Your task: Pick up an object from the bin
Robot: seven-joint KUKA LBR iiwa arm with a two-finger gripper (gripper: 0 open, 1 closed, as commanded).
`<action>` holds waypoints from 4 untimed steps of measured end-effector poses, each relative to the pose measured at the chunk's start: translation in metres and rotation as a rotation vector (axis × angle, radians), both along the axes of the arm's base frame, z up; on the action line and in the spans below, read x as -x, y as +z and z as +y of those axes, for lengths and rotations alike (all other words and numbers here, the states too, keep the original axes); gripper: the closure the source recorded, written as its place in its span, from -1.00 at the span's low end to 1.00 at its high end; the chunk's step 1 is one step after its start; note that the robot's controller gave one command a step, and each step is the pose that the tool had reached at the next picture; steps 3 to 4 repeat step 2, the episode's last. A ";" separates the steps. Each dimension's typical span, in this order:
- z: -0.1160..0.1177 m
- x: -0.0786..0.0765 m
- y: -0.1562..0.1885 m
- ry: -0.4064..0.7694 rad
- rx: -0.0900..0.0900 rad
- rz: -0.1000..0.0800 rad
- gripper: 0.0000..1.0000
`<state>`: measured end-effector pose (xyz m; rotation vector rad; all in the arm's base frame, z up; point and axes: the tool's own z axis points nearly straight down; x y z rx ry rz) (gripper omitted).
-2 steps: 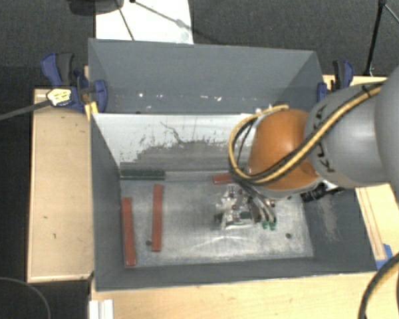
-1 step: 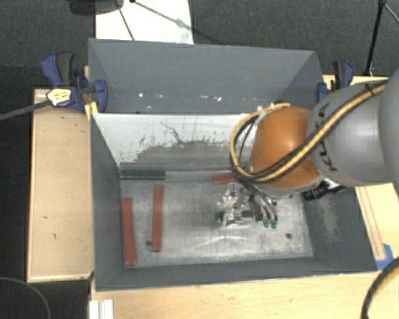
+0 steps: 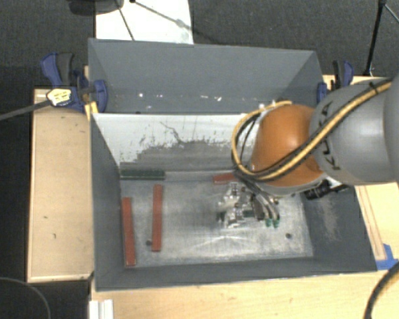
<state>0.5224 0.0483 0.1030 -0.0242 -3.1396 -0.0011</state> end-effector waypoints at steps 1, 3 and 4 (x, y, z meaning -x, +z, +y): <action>0.000 0.001 0.020 -0.001 0.001 0.006 1.00; 0.000 0.000 0.043 -0.001 0.001 0.003 1.00; 0.000 0.000 0.043 -0.001 0.001 0.003 1.00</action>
Offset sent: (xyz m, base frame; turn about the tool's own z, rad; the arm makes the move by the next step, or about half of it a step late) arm 0.0002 -0.0001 0.0234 0.0000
